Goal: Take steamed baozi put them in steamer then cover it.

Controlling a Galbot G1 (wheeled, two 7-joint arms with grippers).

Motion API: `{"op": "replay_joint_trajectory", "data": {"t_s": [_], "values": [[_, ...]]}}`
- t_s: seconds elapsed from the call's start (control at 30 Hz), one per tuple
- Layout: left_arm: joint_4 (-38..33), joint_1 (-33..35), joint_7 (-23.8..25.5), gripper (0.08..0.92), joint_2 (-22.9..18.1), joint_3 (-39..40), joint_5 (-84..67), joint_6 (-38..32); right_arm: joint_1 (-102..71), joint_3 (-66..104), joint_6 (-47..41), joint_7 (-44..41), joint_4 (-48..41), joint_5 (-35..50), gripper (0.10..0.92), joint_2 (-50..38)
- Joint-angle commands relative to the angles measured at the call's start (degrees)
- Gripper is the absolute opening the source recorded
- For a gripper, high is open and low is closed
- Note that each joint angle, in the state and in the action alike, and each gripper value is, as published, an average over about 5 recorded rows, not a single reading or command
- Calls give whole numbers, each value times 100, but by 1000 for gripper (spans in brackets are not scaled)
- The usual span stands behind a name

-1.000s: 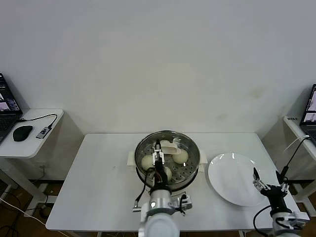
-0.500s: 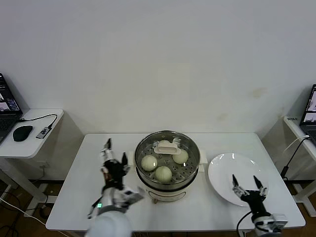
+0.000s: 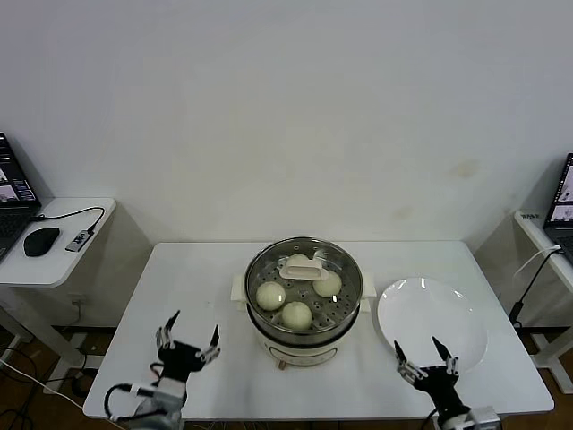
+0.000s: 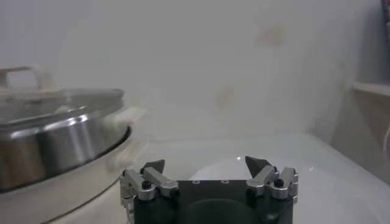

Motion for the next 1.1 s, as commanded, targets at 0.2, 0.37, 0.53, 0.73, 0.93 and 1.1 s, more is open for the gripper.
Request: {"op": "replay_joint_trajectory", "data": {"t_s": [0.2, 0.37, 0.53, 0.73, 0.93, 1.1], "values": [[-174, 1344, -459, 823, -156, -445, -1465, -685, -388, -271, -386, 368, 321, -89, 823, -255], [-327, 1347, -357, 823, -69, -327, -1398, -689, -371, -328, -354, 426, 235, -99, 823, -203], [-360, 1377, -346, 823, -85, -189, -1405, -630, -351, -247, -222, 489, 181, -349, 823, -109], [-335, 1405, -397, 823, -121, -211, -1497, -634, -326, -223, -204, 466, 224, -409, 823, -47], [-215, 1383, -443, 823, -100, -160, -1546, -660, -287, -229, -262, 475, 166, -374, 823, -84], [-274, 1352, -314, 823, -119, -273, -1589, -668, -257, -229, -270, 417, 170, -353, 823, -102]]}}
